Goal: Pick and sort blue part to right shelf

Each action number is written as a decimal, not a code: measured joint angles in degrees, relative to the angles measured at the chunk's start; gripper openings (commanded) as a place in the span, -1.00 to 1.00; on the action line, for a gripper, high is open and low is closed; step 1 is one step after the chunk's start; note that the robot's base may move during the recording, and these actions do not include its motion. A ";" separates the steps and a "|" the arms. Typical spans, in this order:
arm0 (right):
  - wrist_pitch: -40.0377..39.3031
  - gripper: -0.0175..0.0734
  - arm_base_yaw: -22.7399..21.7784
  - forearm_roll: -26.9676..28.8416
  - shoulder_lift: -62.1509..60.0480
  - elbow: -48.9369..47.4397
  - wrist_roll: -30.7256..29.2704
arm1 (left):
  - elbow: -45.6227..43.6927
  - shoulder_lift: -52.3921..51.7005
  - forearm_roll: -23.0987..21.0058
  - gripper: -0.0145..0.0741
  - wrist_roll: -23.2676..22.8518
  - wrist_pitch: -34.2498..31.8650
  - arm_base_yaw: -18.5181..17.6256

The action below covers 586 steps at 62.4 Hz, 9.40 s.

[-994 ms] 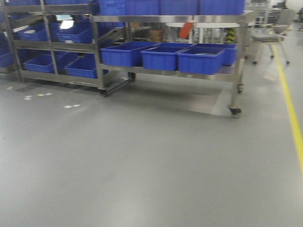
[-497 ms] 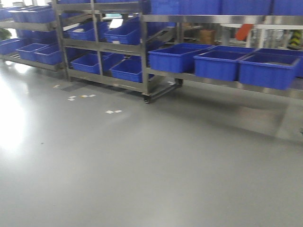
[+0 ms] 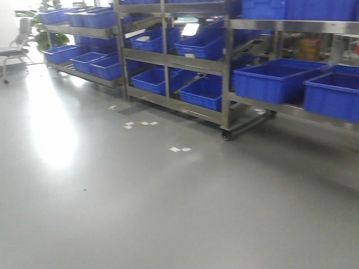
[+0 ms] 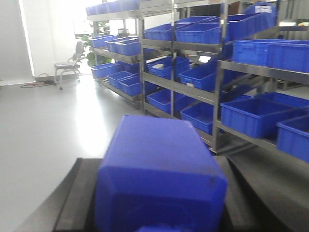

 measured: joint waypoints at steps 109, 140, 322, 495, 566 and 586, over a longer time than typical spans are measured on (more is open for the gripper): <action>0.00 -0.18 0.00 0.00 0.00 0.00 0.00 | 0.00 0.00 0.00 -0.06 0.00 0.00 0.00; 0.00 -0.18 0.00 0.00 0.00 0.00 0.00 | 0.00 0.00 0.00 -0.06 0.00 0.00 0.00; 0.00 -0.18 0.00 0.00 0.00 0.00 0.00 | 0.04 0.00 0.00 -0.06 0.00 0.10 0.00; 3.30 -0.18 0.00 0.00 0.00 0.00 0.00 | -38.73 102.14 -8.99 -0.06 -3.03 7.24 8.94; 3.30 -0.18 0.00 0.00 3.05 0.00 0.00 | -35.43 77.82 -10.15 -0.34 1.60 6.90 8.94; 2.95 -0.18 0.00 0.00 21.91 -2.80 0.00 | -19.89 55.79 -9.94 -0.39 1.60 1.08 8.94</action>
